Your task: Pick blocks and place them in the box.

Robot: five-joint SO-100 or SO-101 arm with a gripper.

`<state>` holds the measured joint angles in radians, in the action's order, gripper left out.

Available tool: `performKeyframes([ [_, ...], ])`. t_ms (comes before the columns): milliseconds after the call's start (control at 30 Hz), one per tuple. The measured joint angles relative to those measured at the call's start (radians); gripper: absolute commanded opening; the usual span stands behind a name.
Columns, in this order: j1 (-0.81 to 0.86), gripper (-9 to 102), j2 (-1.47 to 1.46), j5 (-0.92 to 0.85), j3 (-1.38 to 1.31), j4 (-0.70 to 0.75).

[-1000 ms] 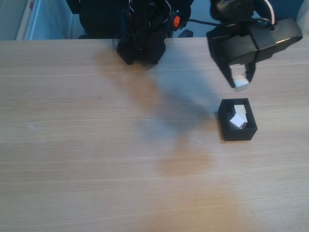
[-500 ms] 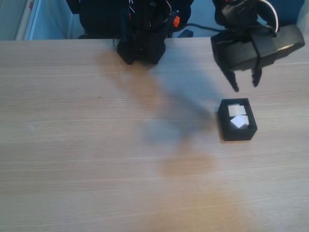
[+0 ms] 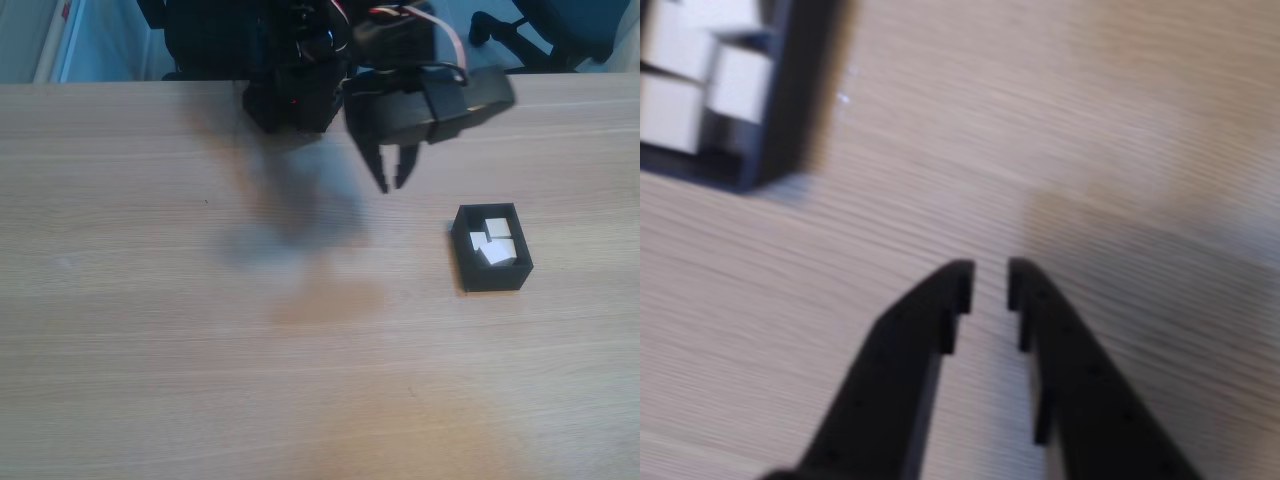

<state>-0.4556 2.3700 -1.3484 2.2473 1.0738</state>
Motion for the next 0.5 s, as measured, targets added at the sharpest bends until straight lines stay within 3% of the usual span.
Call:
performKeyframes([
  [500,0.221,0,0.660,-0.259,0.638,0.018],
])
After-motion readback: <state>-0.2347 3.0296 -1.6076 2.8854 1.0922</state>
